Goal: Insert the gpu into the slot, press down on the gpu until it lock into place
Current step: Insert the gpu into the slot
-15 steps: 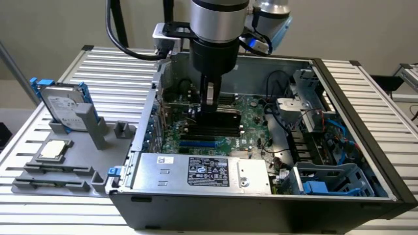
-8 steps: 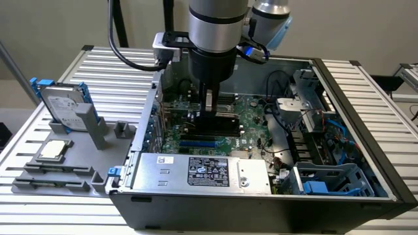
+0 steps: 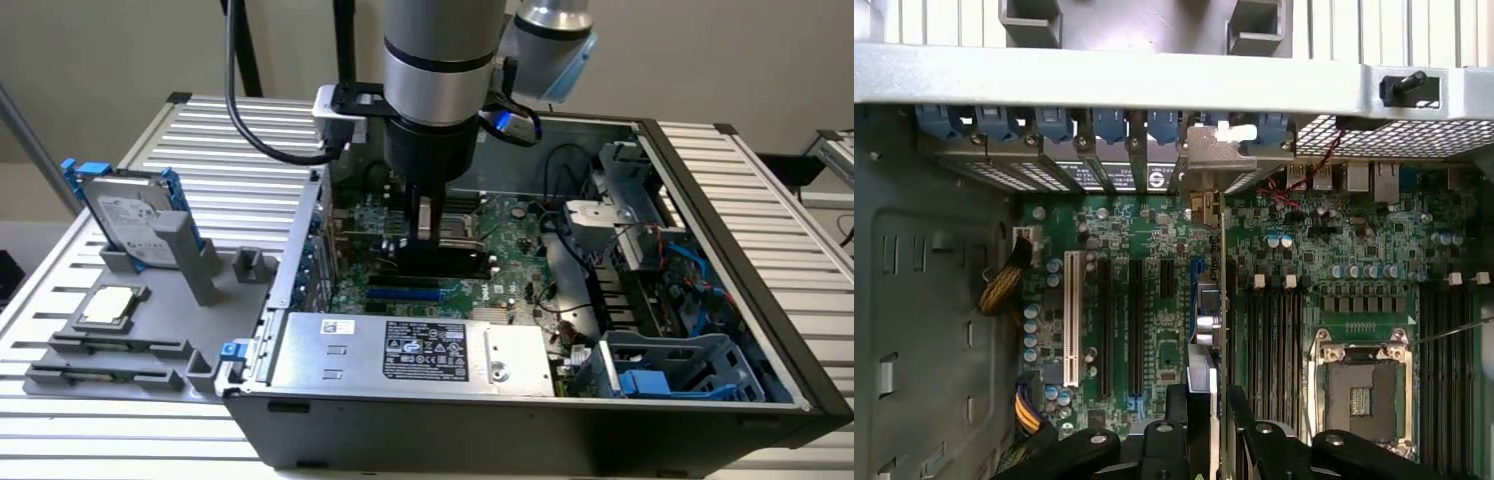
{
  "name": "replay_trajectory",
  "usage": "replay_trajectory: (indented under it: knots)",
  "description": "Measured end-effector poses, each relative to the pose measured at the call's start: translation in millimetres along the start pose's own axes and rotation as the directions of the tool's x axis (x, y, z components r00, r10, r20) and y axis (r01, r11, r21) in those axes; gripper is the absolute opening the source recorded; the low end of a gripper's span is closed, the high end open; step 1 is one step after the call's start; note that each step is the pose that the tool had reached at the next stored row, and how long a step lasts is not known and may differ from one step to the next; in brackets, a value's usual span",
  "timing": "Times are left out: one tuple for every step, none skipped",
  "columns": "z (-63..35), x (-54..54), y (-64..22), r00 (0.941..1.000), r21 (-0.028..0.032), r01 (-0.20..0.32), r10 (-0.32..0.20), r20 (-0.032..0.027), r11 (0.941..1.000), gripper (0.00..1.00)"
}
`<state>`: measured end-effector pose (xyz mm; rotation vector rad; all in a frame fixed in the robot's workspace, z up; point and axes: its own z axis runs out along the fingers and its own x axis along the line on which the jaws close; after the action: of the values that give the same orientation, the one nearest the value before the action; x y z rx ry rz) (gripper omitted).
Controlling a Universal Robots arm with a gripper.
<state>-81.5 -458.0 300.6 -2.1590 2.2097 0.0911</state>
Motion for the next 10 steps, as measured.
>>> replay_trajectory:
  knots:
    - [1.7, 0.1, 0.2, 1.0000, -0.0001, 0.001, -0.001, -0.0001, 1.0000, 0.26]
    - [3.5, 0.3, 0.3, 1.0000, -0.0001, 0.001, -0.001, -0.0001, 1.0000, 0.26]
    - [5.3, 0.4, 0.4, 1.0000, -0.0002, 0.002, -0.002, 0.0000, 1.0000, 0.26]
    - [7.2, 0.6, 0.5, 1.0000, -0.0003, 0.003, -0.003, 0.0000, 1.0000, 0.26]
    - [9.0, 0.7, 0.6, 1.0000, -0.0004, 0.005, -0.005, 0.0000, 1.0000, 0.26]
    - [10.8, 0.8, 0.5, 1.0000, -0.0005, 0.006, -0.006, 0.0002, 1.0000, 0.26]
    - [11.9, 0.9, 0.6, 1.0000, -0.0008, 0.006, -0.006, 0.0008, 1.0000, 0.26]
    - [12.7, 1.0, 0.6, 1.0000, -0.0022, 0.007, -0.007, 0.0013, 1.0000, 0.26]
    - [12.8, 1.0, 0.6, 1.0000, -0.0033, 0.007, -0.007, 0.0011, 1.0000, 0.26]
    - [12.8, 1.0, 0.6, 1.0000, -0.0033, 0.007, -0.007, 0.0012, 1.0000, 0.26]
